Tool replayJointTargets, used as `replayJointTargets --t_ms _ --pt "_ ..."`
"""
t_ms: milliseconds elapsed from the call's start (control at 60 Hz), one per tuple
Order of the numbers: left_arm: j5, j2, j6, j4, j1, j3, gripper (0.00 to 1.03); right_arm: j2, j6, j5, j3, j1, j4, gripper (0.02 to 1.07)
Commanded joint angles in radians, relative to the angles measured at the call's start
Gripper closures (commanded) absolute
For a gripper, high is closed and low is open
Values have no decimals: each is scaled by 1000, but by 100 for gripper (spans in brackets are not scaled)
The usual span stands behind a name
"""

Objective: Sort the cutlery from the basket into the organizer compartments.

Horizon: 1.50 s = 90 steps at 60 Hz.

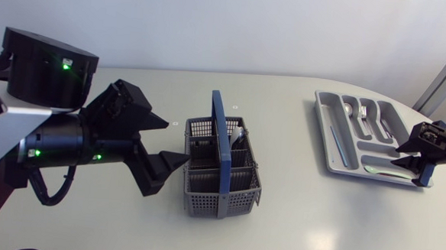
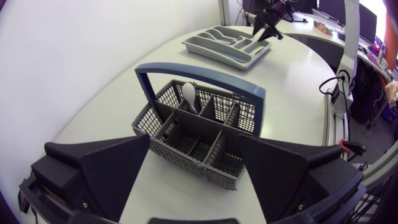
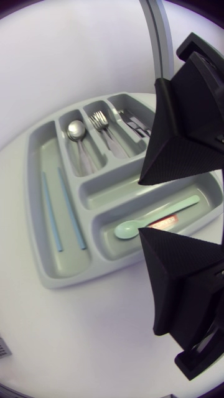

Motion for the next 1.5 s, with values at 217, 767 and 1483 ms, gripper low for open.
replayJointTargets --t_ms 217,767,1483 --pt "-3 -18 31 -48 -104 -103 26 -126 460 -136 59 239 -65 50" --pt "-2 91 40 55 -180 -203 96 106 1022 -131 203 710 87 86" --pt "-3 260 60 209 -102 -185 100 460 1161 -302 584 862 -42 101"
